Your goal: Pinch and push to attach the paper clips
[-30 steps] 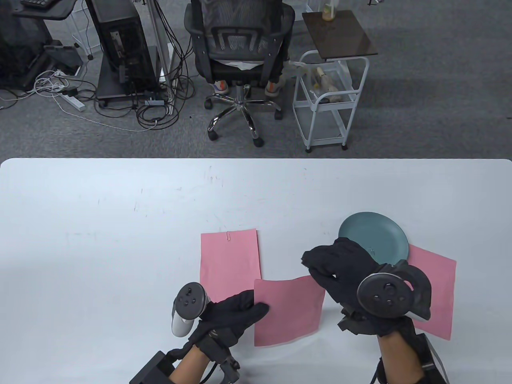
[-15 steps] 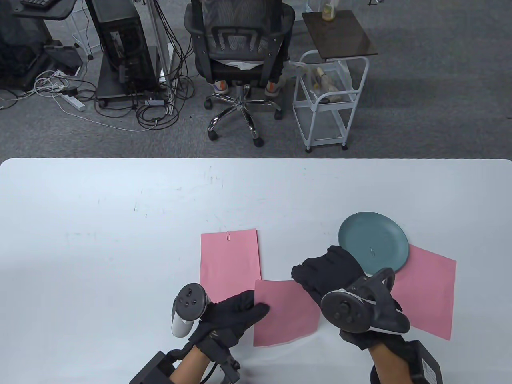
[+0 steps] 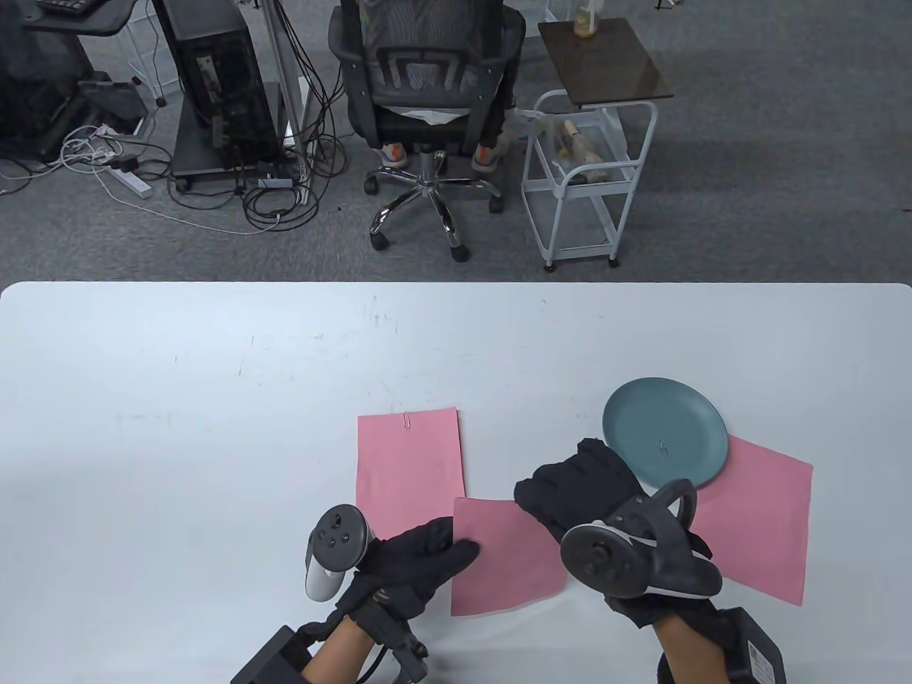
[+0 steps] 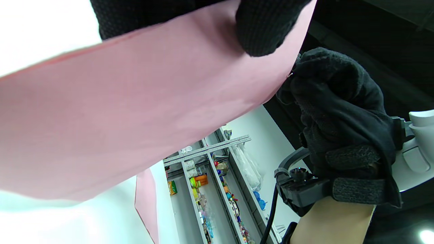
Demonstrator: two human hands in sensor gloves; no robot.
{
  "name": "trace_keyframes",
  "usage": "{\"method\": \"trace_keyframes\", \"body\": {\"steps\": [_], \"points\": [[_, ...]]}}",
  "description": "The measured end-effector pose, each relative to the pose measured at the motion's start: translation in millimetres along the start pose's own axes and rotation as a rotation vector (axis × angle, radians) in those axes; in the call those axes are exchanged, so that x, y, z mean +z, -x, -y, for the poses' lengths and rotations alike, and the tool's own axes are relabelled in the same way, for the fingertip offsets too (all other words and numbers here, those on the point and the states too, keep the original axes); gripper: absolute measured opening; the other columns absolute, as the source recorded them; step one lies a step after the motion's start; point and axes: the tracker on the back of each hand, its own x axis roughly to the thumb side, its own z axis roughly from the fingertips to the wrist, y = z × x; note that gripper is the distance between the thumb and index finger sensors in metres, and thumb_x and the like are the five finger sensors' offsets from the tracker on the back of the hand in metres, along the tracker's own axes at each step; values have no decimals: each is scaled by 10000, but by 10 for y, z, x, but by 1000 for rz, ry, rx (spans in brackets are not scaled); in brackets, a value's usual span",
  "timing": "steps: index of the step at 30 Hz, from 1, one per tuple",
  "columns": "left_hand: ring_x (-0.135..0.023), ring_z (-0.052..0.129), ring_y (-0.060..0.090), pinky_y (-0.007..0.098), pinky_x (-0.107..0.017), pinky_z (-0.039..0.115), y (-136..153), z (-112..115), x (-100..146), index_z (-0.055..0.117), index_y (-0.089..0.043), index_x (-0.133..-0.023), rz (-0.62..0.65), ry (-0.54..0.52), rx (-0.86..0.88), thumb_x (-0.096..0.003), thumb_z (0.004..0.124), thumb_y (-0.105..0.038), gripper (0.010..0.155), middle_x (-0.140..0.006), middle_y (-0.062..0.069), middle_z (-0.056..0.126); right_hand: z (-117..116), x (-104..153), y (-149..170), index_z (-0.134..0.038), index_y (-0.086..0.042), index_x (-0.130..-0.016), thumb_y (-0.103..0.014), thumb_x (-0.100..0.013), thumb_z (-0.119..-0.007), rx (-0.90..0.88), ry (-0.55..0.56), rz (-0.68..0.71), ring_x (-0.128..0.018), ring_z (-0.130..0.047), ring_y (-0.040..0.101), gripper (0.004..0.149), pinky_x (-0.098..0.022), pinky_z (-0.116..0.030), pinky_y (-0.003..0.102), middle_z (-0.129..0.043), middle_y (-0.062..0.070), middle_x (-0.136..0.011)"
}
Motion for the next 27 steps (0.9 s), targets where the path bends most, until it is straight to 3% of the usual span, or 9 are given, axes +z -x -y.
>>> {"method": "trace_keyframes", "body": {"steps": [19, 27], "points": [[-824, 975, 277, 505, -680, 764, -2, 3, 2, 758, -192, -1030, -4, 13, -66, -639, 770, -328, 415, -966, 66, 916, -46, -27, -70, -878, -272, -866, -224, -530, -909, 37, -63, 28, -770, -915, 270, 342, -768, -555, 578, -947, 42, -863], [-823, 976, 278, 504, -678, 765, -3, -2, 4, 758, -192, -1030, -3, 6, -64, -638, 769, -327, 414, -965, 65, 917, -48, -35, -46, -795, -292, -968, -220, -532, -897, 9, -24, 40, -792, -914, 256, 453, -767, -561, 574, -949, 13, -863]]}}
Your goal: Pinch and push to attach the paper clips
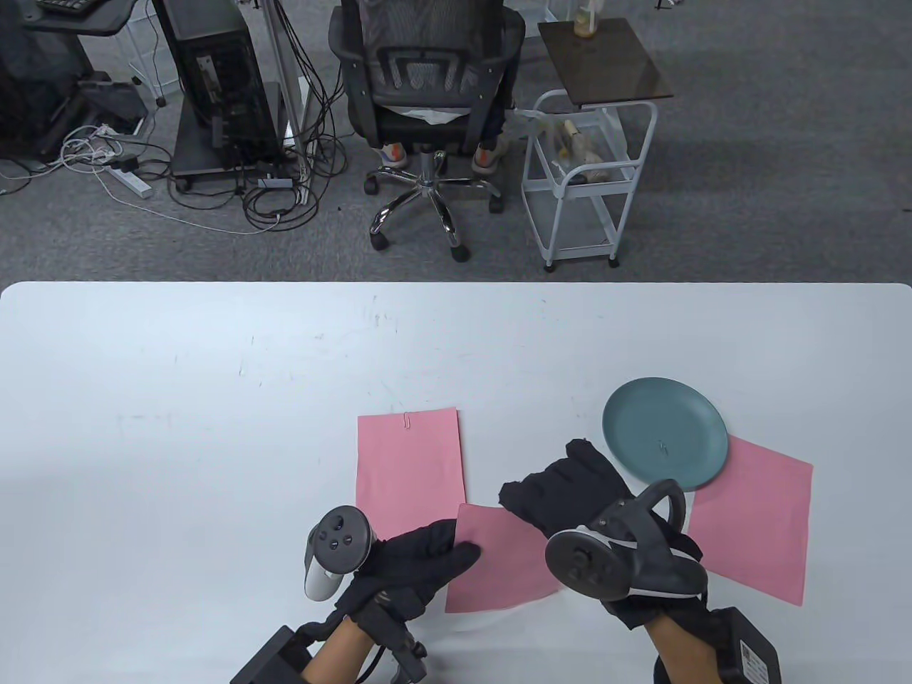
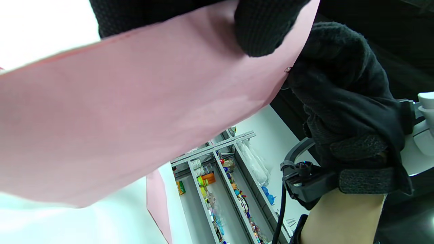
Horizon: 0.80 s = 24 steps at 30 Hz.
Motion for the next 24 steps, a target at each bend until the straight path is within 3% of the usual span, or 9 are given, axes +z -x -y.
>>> {"method": "trace_keyframes", "body": {"steps": [6, 16, 24], "points": [[-823, 977, 274, 502, -679, 766, -4, -7, 3, 756, -195, -1031, 3, -5, 6, -639, 767, -330, 414, -966, 62, 918, 16, 3, 67, -791, -289, -972, -200, -547, -869, -84, 3, 8, -803, -907, 259, 441, -764, -564, 573, -939, 19, -880], [-818, 980, 278, 504, -677, 766, -3, -7, 5, 761, -191, -1027, -5, -3, -11, -638, 770, -325, 412, -962, 66, 920, -20, 6, -100, -817, -292, -947, -194, -535, -878, 68, 11, 28, -804, -907, 245, 428, -770, -559, 568, -957, -4, -862], [-818, 979, 275, 501, -677, 767, -1, -8, 7, 762, -191, -1027, -10, -3, -17, -639, 768, -324, 410, -961, 67, 920, -22, -7, -35, -799, -296, -961, -202, -541, -869, -10, -13, 43, -822, -899, 244, 436, -771, -559, 562, -948, -7, -873]]}}
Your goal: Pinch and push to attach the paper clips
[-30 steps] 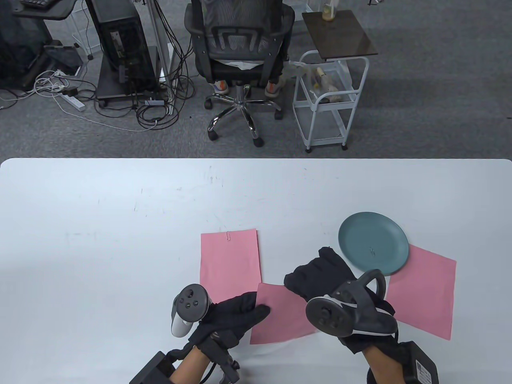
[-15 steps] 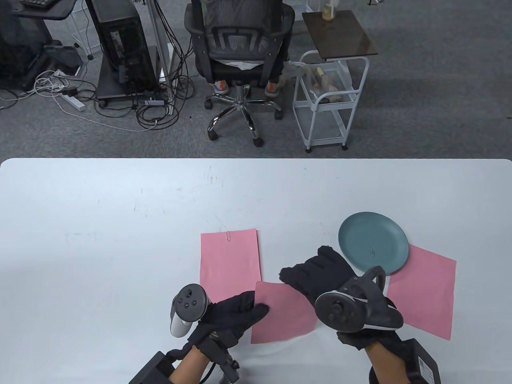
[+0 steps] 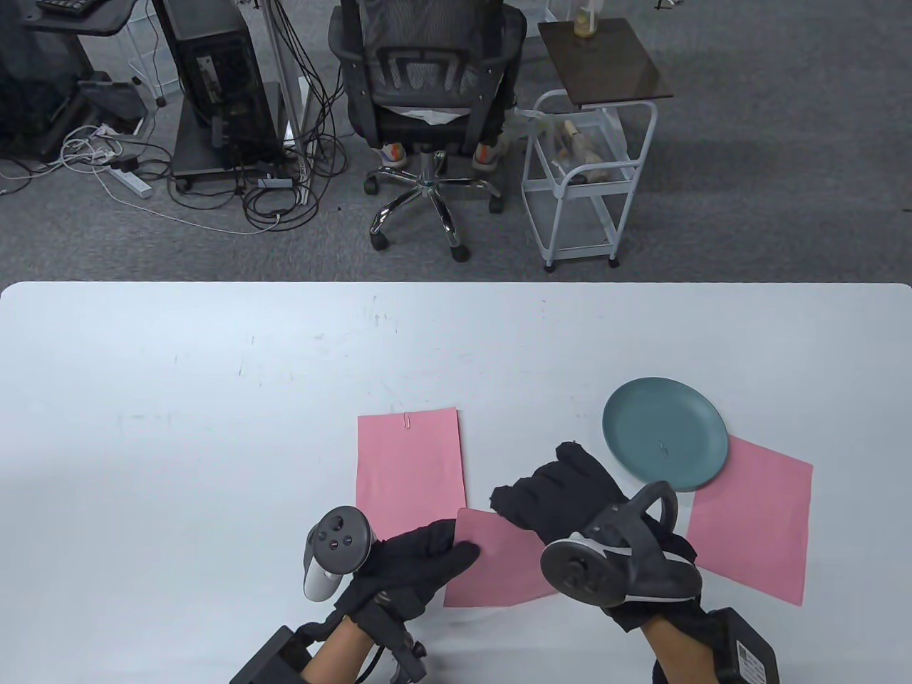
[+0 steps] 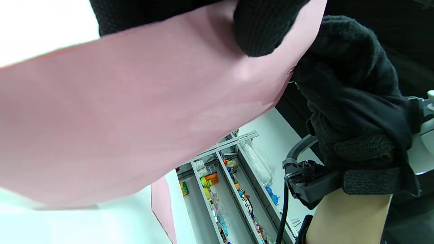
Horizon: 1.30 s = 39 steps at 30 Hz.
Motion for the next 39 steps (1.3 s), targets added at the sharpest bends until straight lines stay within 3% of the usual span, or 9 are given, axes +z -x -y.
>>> {"method": "trace_keyframes", "body": {"steps": [4, 9, 22, 39], "points": [[-821, 978, 273, 501, -679, 767, -7, -1, -1, 757, -196, -1030, 7, 0, 3, -640, 767, -328, 412, -964, 62, 918, 32, 22, 178, -758, -285, -1011, -199, -560, -849, -187, -40, -8, -868, -868, 274, 468, -771, -547, 570, -908, 25, -941], [-827, 974, 275, 503, -682, 763, -6, 2, -1, 755, -200, -1032, 6, 0, 5, -641, 766, -328, 412, -970, 58, 913, 2, 30, 283, -692, -236, -1078, -244, -568, -834, -294, -93, -26, -909, -824, 339, 530, -771, -516, 597, -859, 82, -995], [-836, 968, 279, 506, -688, 756, -1, 5, 8, 760, -207, -1029, -2, -18, -13, -639, 768, -322, 407, -974, 56, 911, -154, -46, 191, -754, -249, -1005, -216, -553, -862, -224, -84, 7, -831, -883, 287, 467, -752, -573, 574, -920, 30, -889], [-802, 994, 245, 470, -666, 788, -1, 5, 25, 764, -191, -1023, -27, -62, -16, -642, 767, -326, 404, -943, 58, 933, -179, -43, 176, -681, -245, -1066, -225, -543, -875, -209, -102, 20, -819, -890, 283, 557, -742, -598, 565, -921, 27, -884]]}}
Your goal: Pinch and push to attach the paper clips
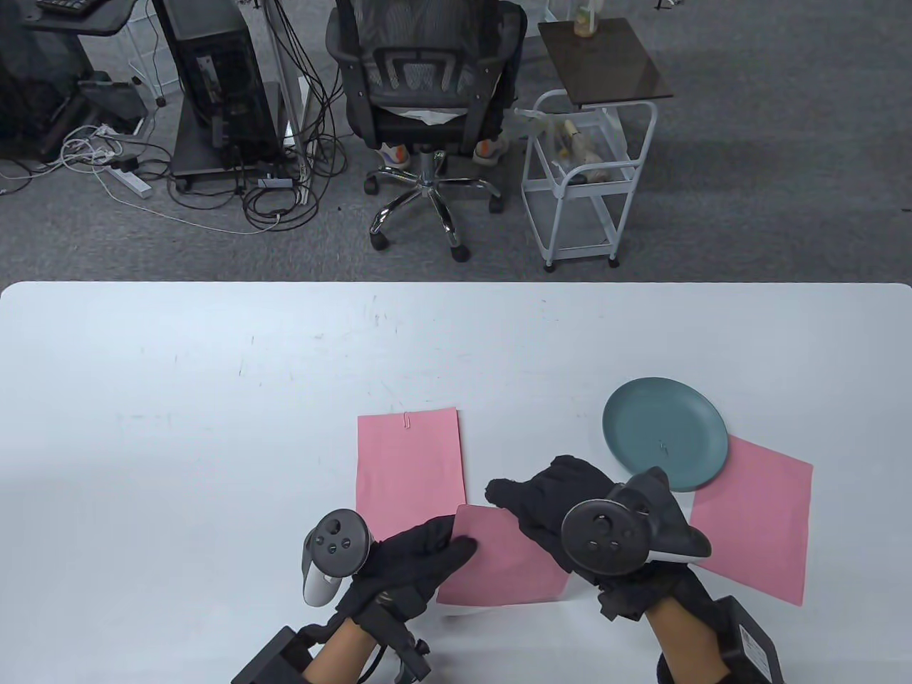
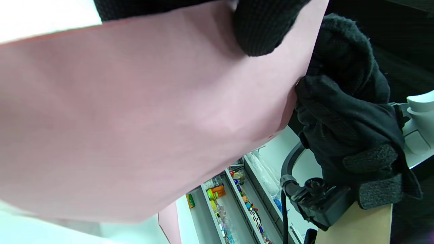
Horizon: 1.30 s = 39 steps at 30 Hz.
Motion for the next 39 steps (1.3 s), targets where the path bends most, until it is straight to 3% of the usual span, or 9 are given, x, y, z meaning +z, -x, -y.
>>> {"method": "trace_keyframes", "body": {"steps": [7, 12, 16, 20, 31, 39], "points": [[-798, 1000, 235, 464, -665, 793, -25, 8, -1, 768, -194, -1021, 17, 13, 9, -641, 768, -330, 403, -939, 50, 938, -12, -12, 20, -621, -248, -1101, -235, -543, -874, -19, -18, 2, -820, -895, 277, 613, -744, -600, 559, -922, 23, -883], [-814, 989, 235, 466, -674, 785, -46, -11, 6, 753, -211, -1030, 31, -4, 27, -645, 760, -336, 405, -957, 39, 922, 22, 16, 194, -604, -213, -1117, -279, -547, -868, -183, 4, -12, -845, -870, 304, 631, -743, -587, 567, -895, 53, -922], [-826, 981, 238, 468, -682, 778, -58, -20, 15, 747, -219, -1034, 37, -25, 21, -647, 759, -337, 406, -965, 34, 916, -1, 42, 393, -703, -157, -1058, -362, -561, -842, -356, 35, -76, -868, -831, 368, 554, -741, -543, 600, -865, 125, -959], [-833, 977, 236, 468, -685, 777, -51, -23, 16, 744, -223, -1035, 38, -41, 22, -646, 758, -340, 406, -970, 30, 913, -69, 20, 475, -805, -129, -972, -392, -582, -806, -456, -24, -89, -883, -802, 407, 471, -742, -508, 617, -847, 166, -978], [-882, 942, 270, 503, -712, 741, -27, 22, 0, 727, -210, -1056, 66, 35, 135, -644, 752, -400, 454, -1008, 51, 884, -93, -8, 410, -840, -146, -926, -328, -579, -827, -371, -46, -51, -868, -819, 370, 392, -755, -493, 604, -872, 122, -946], [-888, 938, 257, 504, -721, 730, -33, 33, 9, 737, -229, -1046, 61, 23, 136, -652, 733, -388, 425, -1005, 32, 888, -105, -19, 346, -818, -159, -956, -314, -582, -820, -351, -37, -14, -890, -804, 364, 405, -764, -476, 599, -856, 112, -968]]}}
